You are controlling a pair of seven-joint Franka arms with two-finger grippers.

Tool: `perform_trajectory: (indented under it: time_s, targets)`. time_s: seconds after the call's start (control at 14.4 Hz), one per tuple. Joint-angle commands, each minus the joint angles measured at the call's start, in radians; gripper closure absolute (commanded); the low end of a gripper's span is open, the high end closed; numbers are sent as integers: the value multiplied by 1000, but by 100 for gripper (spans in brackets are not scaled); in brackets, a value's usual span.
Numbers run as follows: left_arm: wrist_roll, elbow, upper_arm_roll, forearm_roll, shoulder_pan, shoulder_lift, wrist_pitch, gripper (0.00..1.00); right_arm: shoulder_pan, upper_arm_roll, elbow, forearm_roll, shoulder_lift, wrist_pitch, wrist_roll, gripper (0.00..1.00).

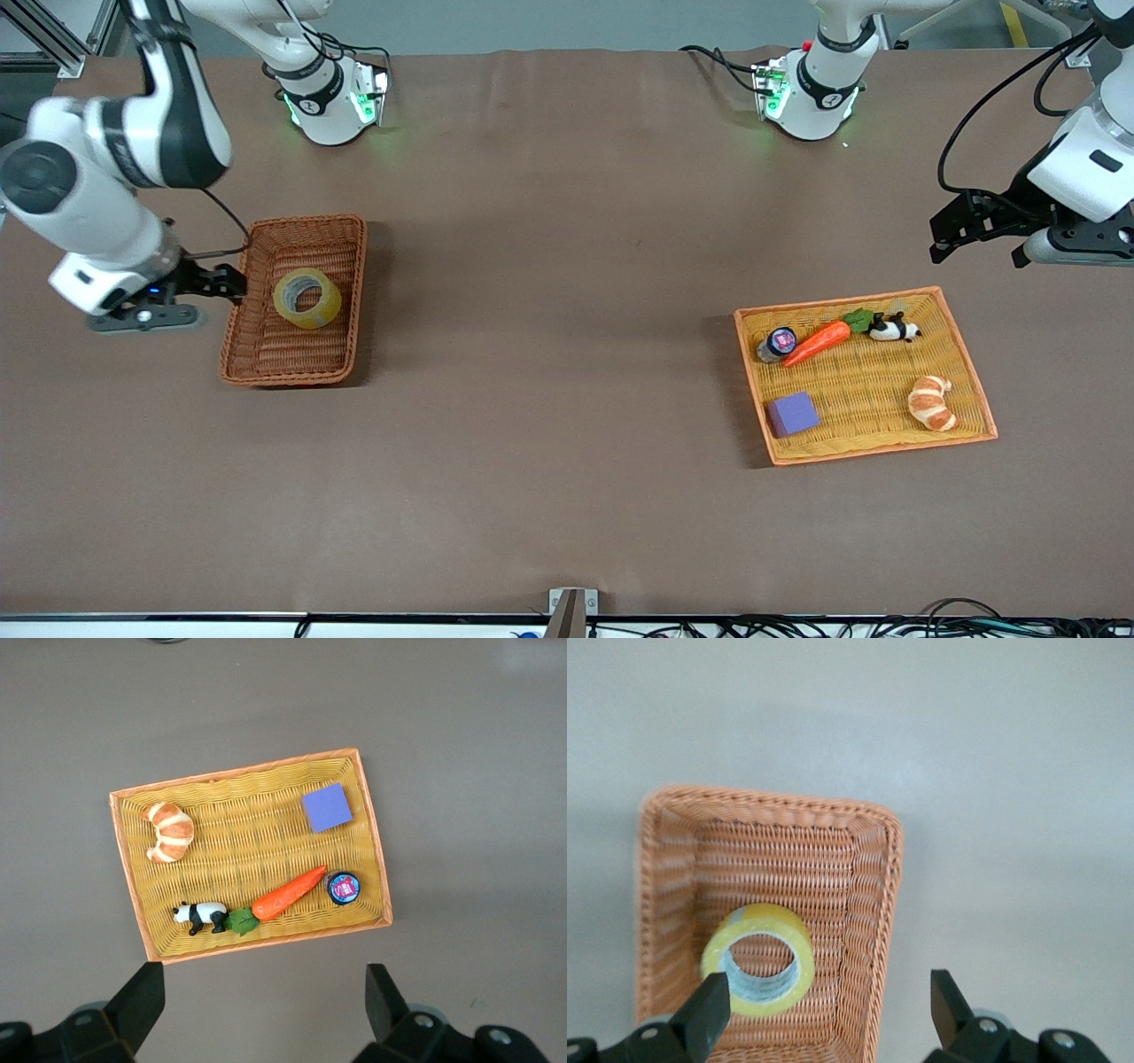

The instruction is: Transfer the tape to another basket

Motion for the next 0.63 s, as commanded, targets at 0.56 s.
perform_trajectory:
  time_s: [0.56]
  targets:
    - [-4, 11, -2, 22, 5, 6, -2, 0, -33, -10, 521, 168, 15, -496, 6, 0]
